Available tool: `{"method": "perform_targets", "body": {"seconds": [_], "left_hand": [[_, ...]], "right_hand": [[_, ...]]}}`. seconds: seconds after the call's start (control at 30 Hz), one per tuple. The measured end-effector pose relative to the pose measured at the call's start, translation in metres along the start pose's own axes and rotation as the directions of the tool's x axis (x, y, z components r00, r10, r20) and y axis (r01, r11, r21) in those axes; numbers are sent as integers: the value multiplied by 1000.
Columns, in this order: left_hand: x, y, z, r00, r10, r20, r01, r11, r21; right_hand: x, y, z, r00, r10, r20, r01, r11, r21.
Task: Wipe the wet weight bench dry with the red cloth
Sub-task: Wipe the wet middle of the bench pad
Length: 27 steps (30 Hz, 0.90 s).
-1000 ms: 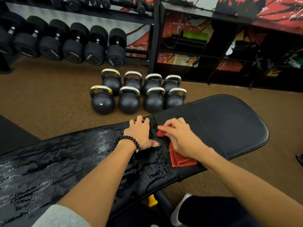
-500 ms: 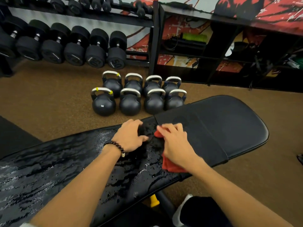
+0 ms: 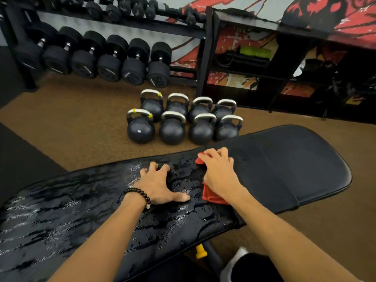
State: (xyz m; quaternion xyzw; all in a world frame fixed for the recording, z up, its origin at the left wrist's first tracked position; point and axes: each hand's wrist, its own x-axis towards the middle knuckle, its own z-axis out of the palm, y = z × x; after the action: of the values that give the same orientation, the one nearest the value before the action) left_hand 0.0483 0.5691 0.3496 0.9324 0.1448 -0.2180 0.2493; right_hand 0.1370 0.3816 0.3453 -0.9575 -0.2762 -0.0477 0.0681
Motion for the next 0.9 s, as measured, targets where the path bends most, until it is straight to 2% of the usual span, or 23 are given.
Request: {"method": "perform_targets", "body": {"seconds": [0.13, 0.23, 0.33, 0.43, 0.57, 0.67, 0.73, 0.9], "left_hand": [[0, 6, 5, 1000, -12, -7, 13, 998, 63], [-2, 9, 4, 1000, -16, -13, 17, 998, 63], [-4, 10, 3, 1000, -22, -2, 23, 999, 48], [-5, 9, 3, 1000, -21, -8, 22, 999, 46], [-4, 7, 5, 999, -10, -31, 12, 998, 59], [-1, 7, 7, 999, -9, -31, 11, 998, 61], [0, 8, 7, 1000, -12, -25, 13, 998, 56], [-3, 9, 4, 1000, -19, -21, 19, 999, 34]], "right_hand": [[-63, 8, 4, 995, -68, -74, 68, 998, -12], [-17, 10, 6, 996, -49, -73, 49, 999, -1], [42, -1, 7, 1000, 0, 6, 1, 999, -41], [51, -8, 3, 997, 56, 52, -51, 995, -86], [-21, -3, -2, 999, 38, 35, -35, 995, -94], [-95, 0, -4, 999, -34, 17, 35, 996, -85], [-107, 3, -2, 999, -39, 4, 39, 994, -100], [-4, -11, -1, 997, 76, -15, -77, 991, -108]]}}
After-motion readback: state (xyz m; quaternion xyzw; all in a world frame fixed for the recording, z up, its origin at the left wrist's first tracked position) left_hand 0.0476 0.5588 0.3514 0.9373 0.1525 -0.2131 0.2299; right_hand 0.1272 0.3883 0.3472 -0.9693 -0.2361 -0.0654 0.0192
